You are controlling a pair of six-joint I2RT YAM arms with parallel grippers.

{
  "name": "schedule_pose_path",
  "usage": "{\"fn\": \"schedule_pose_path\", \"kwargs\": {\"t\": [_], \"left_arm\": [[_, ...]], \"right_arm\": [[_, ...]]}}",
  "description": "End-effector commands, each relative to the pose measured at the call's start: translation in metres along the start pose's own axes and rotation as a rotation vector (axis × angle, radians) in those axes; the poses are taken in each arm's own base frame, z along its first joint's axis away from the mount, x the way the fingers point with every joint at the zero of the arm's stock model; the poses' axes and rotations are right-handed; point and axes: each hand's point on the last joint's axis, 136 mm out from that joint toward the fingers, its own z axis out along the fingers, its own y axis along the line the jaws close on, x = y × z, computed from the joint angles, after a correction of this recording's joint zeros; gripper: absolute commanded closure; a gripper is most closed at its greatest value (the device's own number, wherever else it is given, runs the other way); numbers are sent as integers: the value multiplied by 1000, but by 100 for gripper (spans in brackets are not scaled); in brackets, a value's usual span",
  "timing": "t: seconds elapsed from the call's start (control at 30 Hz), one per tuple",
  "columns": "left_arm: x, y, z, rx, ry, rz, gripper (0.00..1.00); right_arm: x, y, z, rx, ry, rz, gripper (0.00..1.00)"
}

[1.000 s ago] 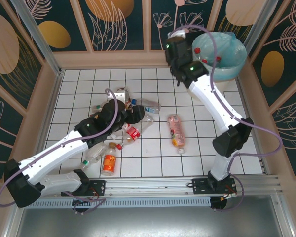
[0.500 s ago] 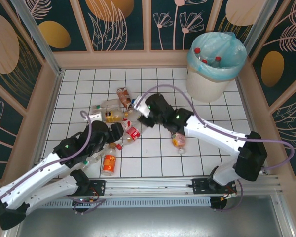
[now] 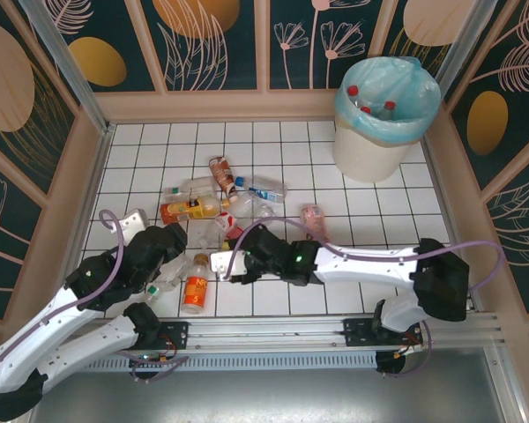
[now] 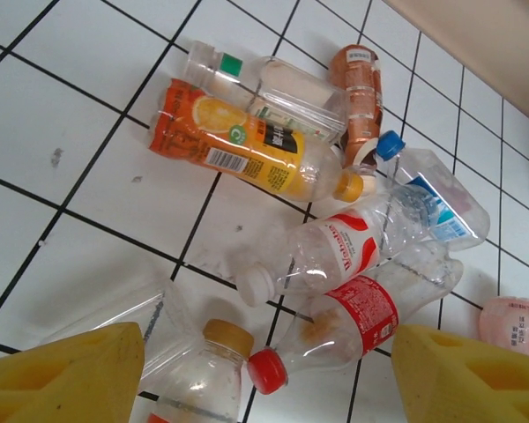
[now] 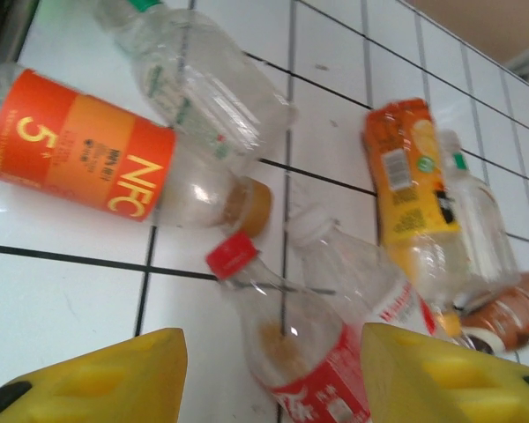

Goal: Put the plastic bottles in the bin

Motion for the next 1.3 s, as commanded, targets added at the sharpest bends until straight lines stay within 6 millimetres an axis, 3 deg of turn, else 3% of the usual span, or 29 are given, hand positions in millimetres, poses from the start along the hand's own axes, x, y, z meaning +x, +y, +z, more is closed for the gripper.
{"fn": "schedule_pose_path", "kwargs": {"t": [0.0, 0.23, 0.43, 1.07, 1.27], "left_arm": [[7, 17, 5, -51, 4, -24, 25], [29, 39, 14, -40, 38, -139, 25], [32, 45, 18, -66, 37, -103, 25], [18, 47, 13, -72, -22, -33, 25], [22, 45, 16, -59, -13, -32, 25]], "right_arm": [[-2, 10, 20, 9, 17, -105, 45], [-3, 16, 58, -13, 36, -152, 46], [15, 15, 79, -5, 151, -190, 46], [38, 12, 110, -45, 246, -260, 46], [48, 16, 114, -53, 268, -280, 54]]}}
